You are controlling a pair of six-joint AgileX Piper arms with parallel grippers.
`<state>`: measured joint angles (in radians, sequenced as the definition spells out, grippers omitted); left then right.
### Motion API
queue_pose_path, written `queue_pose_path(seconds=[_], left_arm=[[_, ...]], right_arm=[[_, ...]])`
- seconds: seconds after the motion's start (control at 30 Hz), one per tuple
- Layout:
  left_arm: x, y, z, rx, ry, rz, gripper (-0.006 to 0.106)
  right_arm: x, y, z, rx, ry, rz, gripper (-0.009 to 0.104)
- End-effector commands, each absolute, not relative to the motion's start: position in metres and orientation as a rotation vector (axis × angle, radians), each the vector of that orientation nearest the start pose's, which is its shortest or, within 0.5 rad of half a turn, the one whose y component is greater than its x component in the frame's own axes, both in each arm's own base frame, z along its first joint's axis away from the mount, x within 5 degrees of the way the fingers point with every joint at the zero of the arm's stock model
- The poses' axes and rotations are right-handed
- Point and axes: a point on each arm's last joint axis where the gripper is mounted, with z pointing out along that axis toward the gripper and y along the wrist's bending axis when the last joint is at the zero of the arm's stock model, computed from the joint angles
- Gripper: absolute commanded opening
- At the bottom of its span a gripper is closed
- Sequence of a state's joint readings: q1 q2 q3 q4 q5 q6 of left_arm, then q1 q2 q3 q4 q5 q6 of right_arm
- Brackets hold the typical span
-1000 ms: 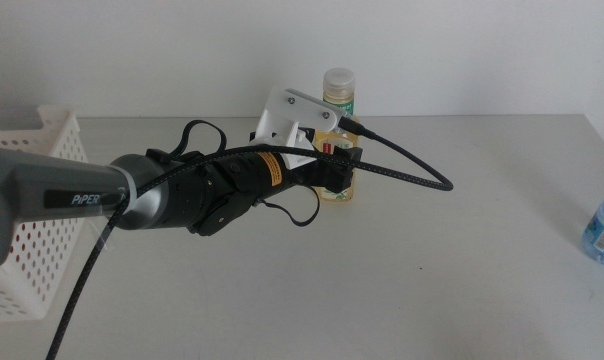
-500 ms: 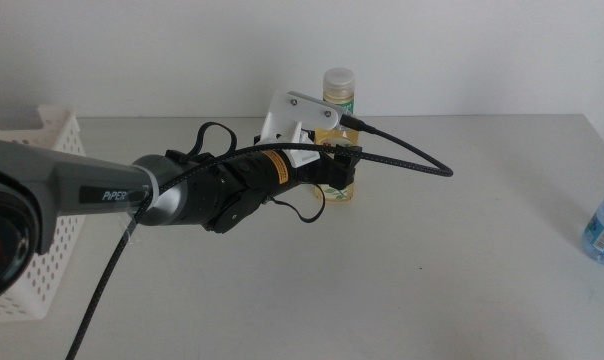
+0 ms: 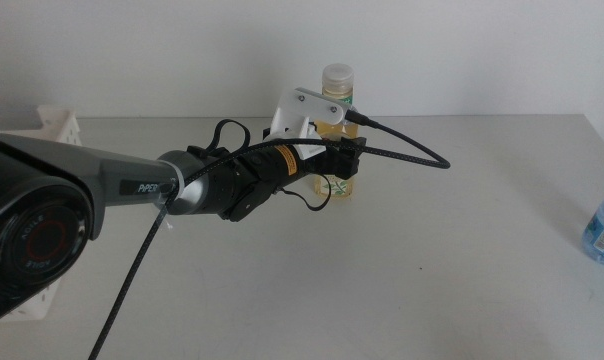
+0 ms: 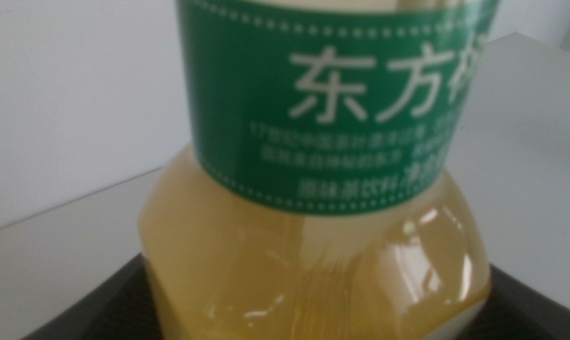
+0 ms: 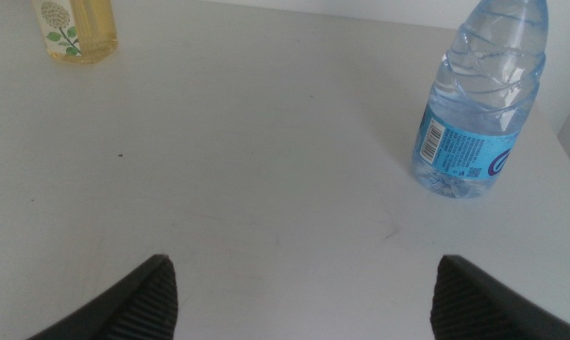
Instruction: Use arms to grab the bottles and put them into the dustbin to the left of the table.
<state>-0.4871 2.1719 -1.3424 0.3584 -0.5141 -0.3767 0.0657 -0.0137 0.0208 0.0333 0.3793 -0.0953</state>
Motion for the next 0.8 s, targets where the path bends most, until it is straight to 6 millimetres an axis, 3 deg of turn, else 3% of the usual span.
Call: queue_pose_path(seconds=[0.0, 0.33, 0.43, 0.57, 0.73, 0.77], left_arm=[[0.423, -0.235, 0.199, 0.445, 1.647, -0.592, 0.091], [0.435, -0.240, 0.188, 0.435, 1.639, -0.612, 0.090], [0.436, -0.241, 0.187, 0.423, 1.635, -0.632, 0.084], [0.434, -0.242, 0.187, 0.466, 1.620, -0.629, 0.062], [0.434, -0.243, 0.187, 0.492, 1.616, -0.624, 0.017], [0.433, -0.244, 0.189, 0.508, 1.608, -0.621, 0.001]], right_arm=[[0.052, 0.004, 0.180, -0.130, 1.779, -0.007, 0.082], [0.052, 0.004, 0.180, -0.130, 1.779, -0.007, 0.082], [0.052, 0.004, 0.180, -0.130, 1.779, -0.007, 0.082], [0.052, 0.004, 0.180, -0.130, 1.779, -0.007, 0.082], [0.052, 0.004, 0.180, -0.130, 1.779, -0.007, 0.082], [0.052, 0.004, 0.180, -0.130, 1.779, -0.007, 0.082]])
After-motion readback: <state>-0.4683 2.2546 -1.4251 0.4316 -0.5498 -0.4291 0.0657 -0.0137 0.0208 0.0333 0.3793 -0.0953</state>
